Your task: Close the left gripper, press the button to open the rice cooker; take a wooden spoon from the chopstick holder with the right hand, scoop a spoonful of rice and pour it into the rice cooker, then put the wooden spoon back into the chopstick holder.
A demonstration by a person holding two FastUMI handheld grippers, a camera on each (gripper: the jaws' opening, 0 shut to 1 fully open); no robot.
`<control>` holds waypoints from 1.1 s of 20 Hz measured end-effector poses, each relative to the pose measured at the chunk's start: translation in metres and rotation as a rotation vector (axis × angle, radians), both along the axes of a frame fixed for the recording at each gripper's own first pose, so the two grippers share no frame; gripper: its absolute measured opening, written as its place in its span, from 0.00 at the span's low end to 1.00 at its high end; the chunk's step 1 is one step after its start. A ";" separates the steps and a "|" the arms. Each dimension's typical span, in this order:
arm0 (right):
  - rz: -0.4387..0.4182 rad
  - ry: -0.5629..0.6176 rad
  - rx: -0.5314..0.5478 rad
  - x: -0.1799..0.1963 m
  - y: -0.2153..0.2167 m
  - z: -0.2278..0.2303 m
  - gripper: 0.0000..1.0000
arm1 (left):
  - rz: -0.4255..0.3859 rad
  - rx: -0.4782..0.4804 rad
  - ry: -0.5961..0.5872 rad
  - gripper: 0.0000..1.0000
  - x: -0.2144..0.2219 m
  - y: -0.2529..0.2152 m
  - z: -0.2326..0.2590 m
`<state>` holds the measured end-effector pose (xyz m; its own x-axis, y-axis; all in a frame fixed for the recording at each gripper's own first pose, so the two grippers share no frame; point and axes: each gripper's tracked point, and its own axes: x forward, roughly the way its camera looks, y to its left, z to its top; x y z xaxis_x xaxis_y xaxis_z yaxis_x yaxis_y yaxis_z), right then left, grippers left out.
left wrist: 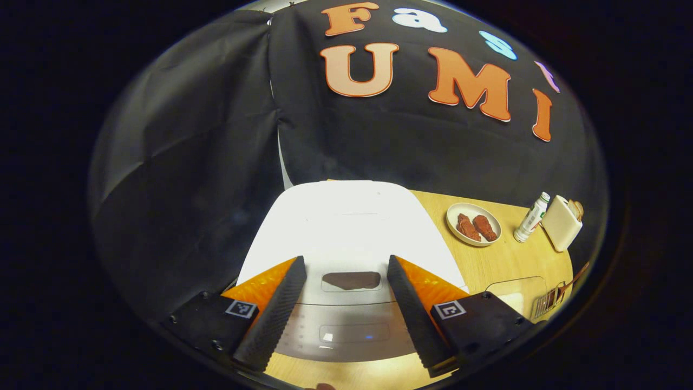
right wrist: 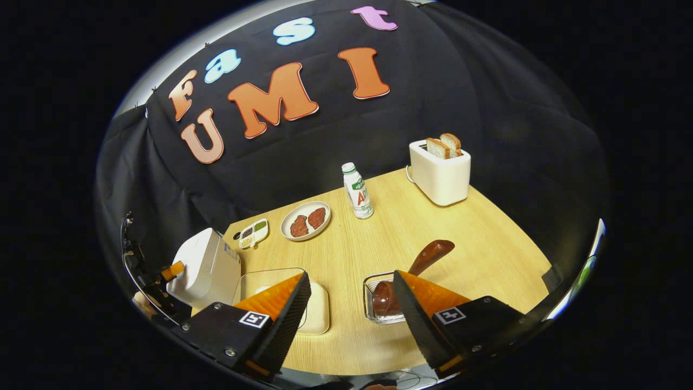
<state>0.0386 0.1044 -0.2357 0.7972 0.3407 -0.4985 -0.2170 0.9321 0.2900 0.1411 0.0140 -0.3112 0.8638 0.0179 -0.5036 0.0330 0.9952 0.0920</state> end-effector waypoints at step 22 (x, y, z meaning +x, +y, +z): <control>-0.092 -0.350 -0.060 0.035 -0.044 0.153 0.95 | -0.036 -0.064 -0.387 1.00 -0.038 -0.034 0.258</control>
